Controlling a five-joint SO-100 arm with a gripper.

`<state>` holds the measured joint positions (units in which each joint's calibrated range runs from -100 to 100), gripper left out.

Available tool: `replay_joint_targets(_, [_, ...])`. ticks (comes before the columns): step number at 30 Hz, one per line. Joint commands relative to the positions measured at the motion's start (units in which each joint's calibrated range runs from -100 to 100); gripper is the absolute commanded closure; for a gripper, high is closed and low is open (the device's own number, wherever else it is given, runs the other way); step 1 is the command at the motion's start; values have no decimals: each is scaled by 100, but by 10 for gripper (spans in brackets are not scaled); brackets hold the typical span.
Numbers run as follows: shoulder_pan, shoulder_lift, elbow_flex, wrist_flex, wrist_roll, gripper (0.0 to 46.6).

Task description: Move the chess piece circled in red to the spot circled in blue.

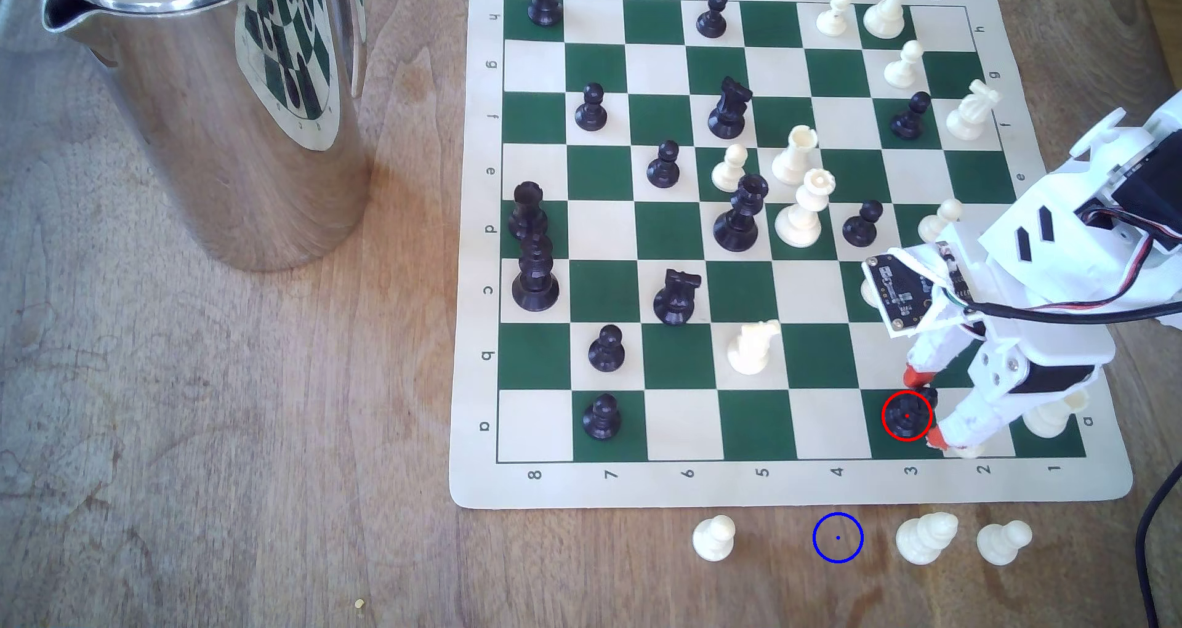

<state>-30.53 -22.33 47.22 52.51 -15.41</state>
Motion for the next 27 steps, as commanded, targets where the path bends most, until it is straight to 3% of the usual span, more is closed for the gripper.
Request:
replay_joint_targets(1, [-33,34,-26,-99,-24,324])
replay_joint_targets(6, [-33,60,20,-149,24,331])
replay_joint_targets(10, [-64,68,20,-132,107,413])
replay_joint_targets(11, [-64,68,20,-132,107,455])
replay_joint_targets(12, [-64,68,20,-132,107,463])
replay_joint_targets(22, [30,17,-171,23,117,464])
replay_joint_targets(27, [265,-135,-869,588,176,464])
